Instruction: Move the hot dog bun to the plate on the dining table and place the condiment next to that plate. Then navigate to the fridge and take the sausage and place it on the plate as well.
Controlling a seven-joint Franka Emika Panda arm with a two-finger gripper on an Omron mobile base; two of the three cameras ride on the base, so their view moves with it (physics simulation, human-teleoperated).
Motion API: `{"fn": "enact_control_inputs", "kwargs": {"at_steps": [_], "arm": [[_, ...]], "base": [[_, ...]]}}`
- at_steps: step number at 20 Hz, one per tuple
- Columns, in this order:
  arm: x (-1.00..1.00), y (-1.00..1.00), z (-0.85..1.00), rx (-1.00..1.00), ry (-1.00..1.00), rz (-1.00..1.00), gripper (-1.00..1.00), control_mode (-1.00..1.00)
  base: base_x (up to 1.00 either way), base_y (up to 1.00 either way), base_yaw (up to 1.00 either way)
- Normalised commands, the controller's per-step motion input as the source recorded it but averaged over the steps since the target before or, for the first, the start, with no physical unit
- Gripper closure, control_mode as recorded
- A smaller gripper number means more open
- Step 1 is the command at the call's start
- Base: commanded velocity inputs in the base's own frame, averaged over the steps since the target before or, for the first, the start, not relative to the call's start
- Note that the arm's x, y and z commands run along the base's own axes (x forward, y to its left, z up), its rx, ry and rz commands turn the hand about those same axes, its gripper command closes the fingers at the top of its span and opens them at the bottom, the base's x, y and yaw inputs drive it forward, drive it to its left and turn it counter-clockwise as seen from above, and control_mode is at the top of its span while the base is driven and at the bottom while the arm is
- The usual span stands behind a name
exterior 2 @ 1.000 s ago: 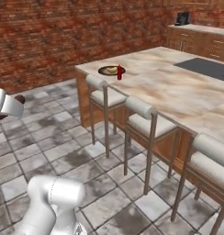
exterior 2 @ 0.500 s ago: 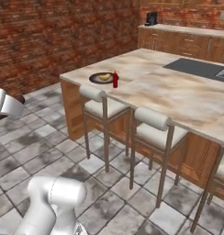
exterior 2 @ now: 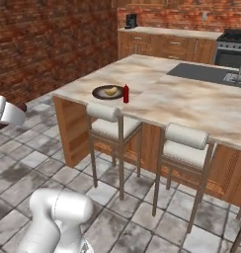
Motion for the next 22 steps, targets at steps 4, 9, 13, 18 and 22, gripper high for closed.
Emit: {"fn": "enact_control_inputs", "kwargs": {"at_steps": [4,9,13,18,22], "arm": [[0.00,0.00,0.00,0.00,0.00,0.00,1.00,1.00],[0.00,0.00,0.00,0.00,0.00,0.00,1.00,1.00],[0.00,0.00,0.00,0.00,0.00,0.00,1.00,1.00],[0.00,0.00,0.00,0.00,0.00,0.00,1.00,1.00],[0.00,0.00,0.00,0.00,0.00,0.00,1.00,1.00]], "base": [[0.97,0.97,-0.40],[1.00,0.75,-0.41],[0.95,0.67,-0.42],[0.77,0.55,-0.42],[0.73,0.48,-0.41]]}}
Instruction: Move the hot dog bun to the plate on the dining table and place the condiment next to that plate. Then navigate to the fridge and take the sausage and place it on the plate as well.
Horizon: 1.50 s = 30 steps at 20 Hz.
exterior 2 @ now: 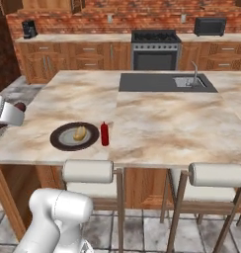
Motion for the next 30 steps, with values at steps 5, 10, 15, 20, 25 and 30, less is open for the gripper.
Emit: {"fn": "enact_control_inputs", "kwargs": {"at_steps": [5,10,15,20,25,30], "arm": [[0.00,0.00,0.00,0.00,0.00,0.00,1.00,1.00],[0.88,0.32,-0.19,0.00,0.13,-0.09,1.00,-1.00],[1.00,0.03,-0.87,0.00,0.19,0.02,1.00,-1.00],[0.84,0.12,-1.00,0.00,0.07,0.04,1.00,-1.00],[0.50,0.34,-0.88,0.00,0.00,0.02,1.00,-1.00],[0.59,0.36,-0.65,0.00,0.00,0.00,1.00,-1.00]], "base": [[0.63,0.49,-0.31],[0.00,0.00,0.00],[0.00,0.00,0.00],[0.00,0.00,0.00],[0.00,0.00,0.00],[0.00,0.00,0.00]]}}
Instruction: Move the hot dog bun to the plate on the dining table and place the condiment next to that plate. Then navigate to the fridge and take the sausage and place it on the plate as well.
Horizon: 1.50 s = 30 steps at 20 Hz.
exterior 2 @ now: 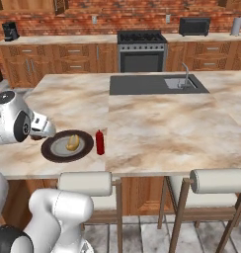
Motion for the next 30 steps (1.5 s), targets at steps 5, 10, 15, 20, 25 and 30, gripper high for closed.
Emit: {"fn": "enact_control_inputs", "kwargs": {"at_steps": [5,10,15,20,25,30], "arm": [[0.62,0.22,-0.42,0.00,0.00,-0.02,1.00,-1.00],[0.45,0.00,-0.49,0.00,0.00,-0.03,1.00,-1.00],[0.27,0.00,-0.55,0.00,0.00,-0.02,1.00,-1.00],[0.32,0.01,-0.40,0.00,0.00,-0.01,1.00,-1.00],[0.46,0.15,-0.18,0.00,0.00,-0.02,1.00,-1.00],[0.36,0.25,-0.18,0.00,0.00,-0.02,1.00,-1.00]], "base": [[0.00,0.00,0.00],[0.00,0.00,0.00],[0.00,0.00,0.00],[0.00,0.00,0.00],[0.00,0.00,0.00],[0.00,0.00,0.00]]}}
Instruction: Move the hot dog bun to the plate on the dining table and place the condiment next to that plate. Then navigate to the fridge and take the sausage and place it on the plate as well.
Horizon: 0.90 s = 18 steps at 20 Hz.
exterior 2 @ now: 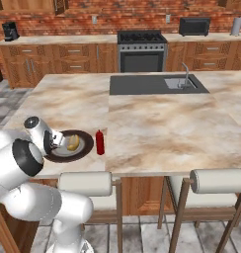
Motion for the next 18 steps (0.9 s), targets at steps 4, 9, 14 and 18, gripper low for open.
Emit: {"fn": "enact_control_inputs", "kwargs": {"at_steps": [4,9,14,18], "arm": [[0.27,0.09,-0.15,0.00,0.00,-0.05,1.00,-1.00],[0.02,0.00,-0.02,-0.02,0.00,-0.09,-1.00,-1.00],[0.01,0.00,0.02,0.00,0.00,-0.10,-1.00,-1.00],[-0.07,0.00,0.43,0.00,0.00,-0.06,-1.00,-1.00]], "base": [[0.00,0.00,0.00],[0.00,0.00,0.00],[0.00,0.00,0.00],[0.00,0.00,0.00]]}}
